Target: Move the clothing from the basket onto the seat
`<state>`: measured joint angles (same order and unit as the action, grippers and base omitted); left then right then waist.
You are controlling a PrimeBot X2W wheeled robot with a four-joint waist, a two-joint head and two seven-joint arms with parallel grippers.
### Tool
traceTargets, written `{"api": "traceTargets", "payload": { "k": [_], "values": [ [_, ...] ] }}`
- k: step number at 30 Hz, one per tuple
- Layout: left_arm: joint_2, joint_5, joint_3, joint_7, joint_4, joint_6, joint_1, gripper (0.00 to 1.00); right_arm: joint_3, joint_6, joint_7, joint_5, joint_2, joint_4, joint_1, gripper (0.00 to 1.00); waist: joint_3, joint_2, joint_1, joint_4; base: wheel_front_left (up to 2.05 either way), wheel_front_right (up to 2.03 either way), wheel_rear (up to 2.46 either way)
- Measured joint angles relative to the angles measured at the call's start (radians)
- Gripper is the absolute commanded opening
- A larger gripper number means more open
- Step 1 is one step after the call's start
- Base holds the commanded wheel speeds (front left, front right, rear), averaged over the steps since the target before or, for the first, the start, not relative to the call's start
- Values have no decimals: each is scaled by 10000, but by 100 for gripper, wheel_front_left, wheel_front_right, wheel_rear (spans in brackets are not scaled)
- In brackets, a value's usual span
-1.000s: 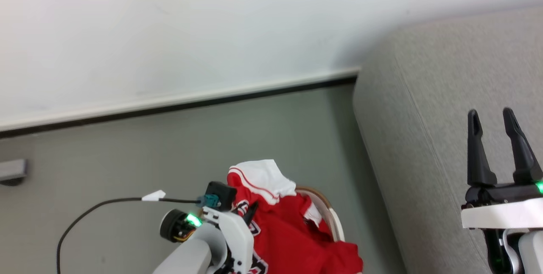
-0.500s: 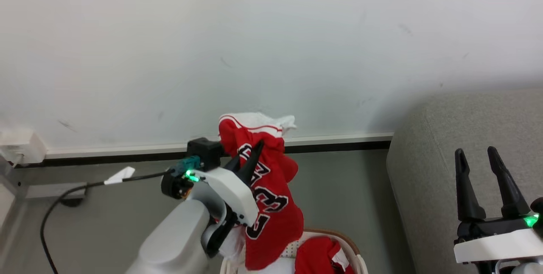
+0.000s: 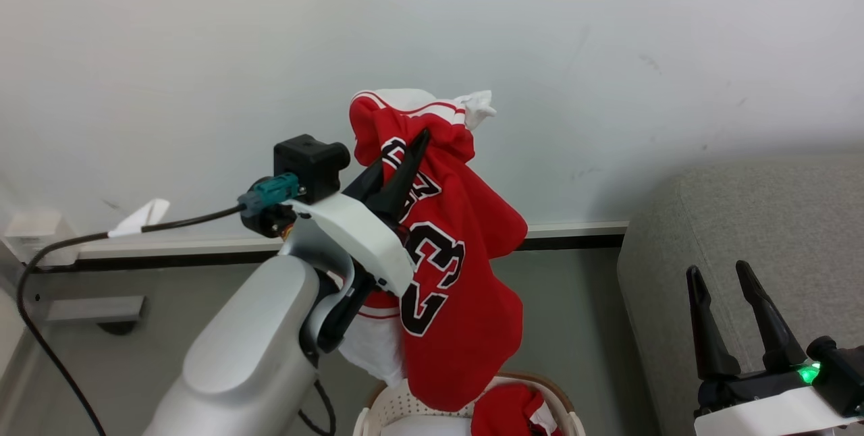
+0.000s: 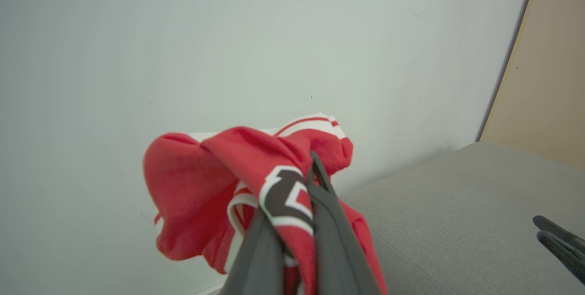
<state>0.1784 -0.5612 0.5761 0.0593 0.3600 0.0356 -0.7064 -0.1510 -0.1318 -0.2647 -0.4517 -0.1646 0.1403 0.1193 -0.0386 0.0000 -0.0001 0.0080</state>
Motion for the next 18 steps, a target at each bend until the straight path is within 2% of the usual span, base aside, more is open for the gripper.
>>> {"api": "traceTargets", "payload": {
  "k": [10,18],
  "values": [
    [291,-127,0,-401,-1047,-288,422,0,-589,0,0,-155,-132,-42,17,100,109,0,1,-82,0,0,0],
    [293,-142,127,-401,-1127,-257,462,0,-2332,0,0,-441,-573,169,535,100,124,0,1,46,0,0,0]
  ]
}}
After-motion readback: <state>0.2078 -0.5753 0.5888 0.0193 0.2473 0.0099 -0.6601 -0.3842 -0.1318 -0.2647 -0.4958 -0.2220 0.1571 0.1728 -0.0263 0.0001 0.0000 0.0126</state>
